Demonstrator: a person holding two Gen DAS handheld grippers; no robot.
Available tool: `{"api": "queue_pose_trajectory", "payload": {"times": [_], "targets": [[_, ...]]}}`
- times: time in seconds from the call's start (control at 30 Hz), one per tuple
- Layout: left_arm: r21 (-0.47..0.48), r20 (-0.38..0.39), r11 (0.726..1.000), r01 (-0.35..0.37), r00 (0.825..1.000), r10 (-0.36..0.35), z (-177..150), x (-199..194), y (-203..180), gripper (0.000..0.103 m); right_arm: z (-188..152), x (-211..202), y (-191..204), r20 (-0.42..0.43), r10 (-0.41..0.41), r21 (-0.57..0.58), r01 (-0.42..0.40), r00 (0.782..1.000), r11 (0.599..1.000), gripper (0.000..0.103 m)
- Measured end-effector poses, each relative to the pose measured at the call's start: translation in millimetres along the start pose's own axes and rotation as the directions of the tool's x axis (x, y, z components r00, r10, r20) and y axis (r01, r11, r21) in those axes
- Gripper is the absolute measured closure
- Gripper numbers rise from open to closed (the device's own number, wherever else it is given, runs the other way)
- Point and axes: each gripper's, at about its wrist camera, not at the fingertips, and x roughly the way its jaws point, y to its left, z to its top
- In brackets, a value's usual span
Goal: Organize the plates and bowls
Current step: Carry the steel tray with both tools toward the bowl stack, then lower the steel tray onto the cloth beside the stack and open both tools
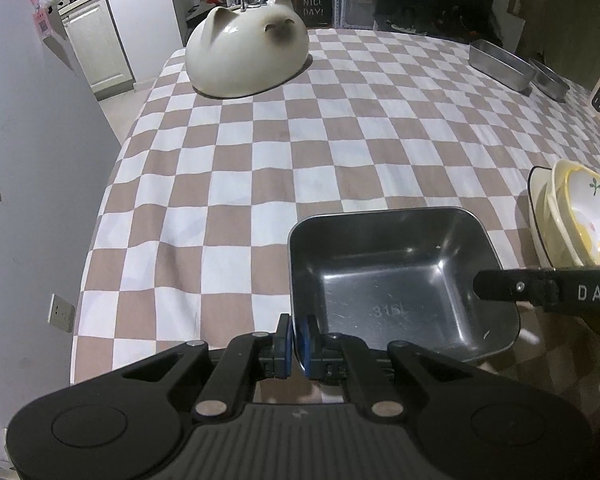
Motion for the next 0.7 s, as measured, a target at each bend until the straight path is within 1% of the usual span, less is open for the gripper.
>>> {"api": "queue_pose_trajectory", "payload": {"times": [0.23, 0.37, 0.47, 0.53, 0.57, 0.6, 0.67, 0.7], "targets": [[-0.001, -0.006, 1.0, 0.007, 1.0, -0.007, -0.9, 0.2, 1.2, 0.097, -2.3, 0.5, -0.7, -0.007, -0.002, 0.005, 0.002, 1.0, 1.0, 0.092], [0.003, -0.013, 1.0, 0.013, 1.0, -0.013, -1.3, 0.8, 1.0, 0.094, -3.1, 2.2, -1.0, -0.01, -0.011, 0.003, 0.011, 1.0, 1.0, 0.093], [0.001, -0.02, 1.0, 0.012, 1.0, -0.012, -2.0, 1.0, 2.2, 0.094, -4.3, 2.8, 1.3, -0.005, -0.028, -0.018, 0.028, 1.0, 0.999, 0.089], [-0.01, -0.025, 1.0, 0.011, 1.0, -0.011, -2.0, 1.6, 4.9, 0.089, -4.7, 1.8, 3.3, 0.0, -0.038, -0.03, 0.038, 0.999, 0.999, 0.089], [-0.015, -0.026, 1.0, 0.008, 1.0, -0.009, -2.7, 1.3, 6.3, 0.083, -4.6, 1.2, 4.0, 0.001, -0.043, -0.034, 0.043, 0.999, 0.998, 0.089], [-0.019, -0.027, 1.0, 0.004, 1.0, -0.005, -3.3, 0.8, 7.8, 0.08, -4.6, 0.7, 4.5, 0.001, -0.047, -0.036, 0.047, 0.999, 0.998, 0.087], [-0.03, -0.028, 1.0, 0.002, 1.0, -0.003, -4.6, -0.6, 10.9, 0.072, -5.3, -0.8, 5.8, 0.004, -0.052, -0.045, 0.052, 0.999, 0.998, 0.08], [-0.037, -0.029, 0.999, 0.005, 1.0, -0.006, -5.5, -1.7, 12.4, 0.07, -6.1, -1.4, 6.6, 0.005, -0.054, -0.05, 0.054, 0.999, 0.997, 0.079]]}}
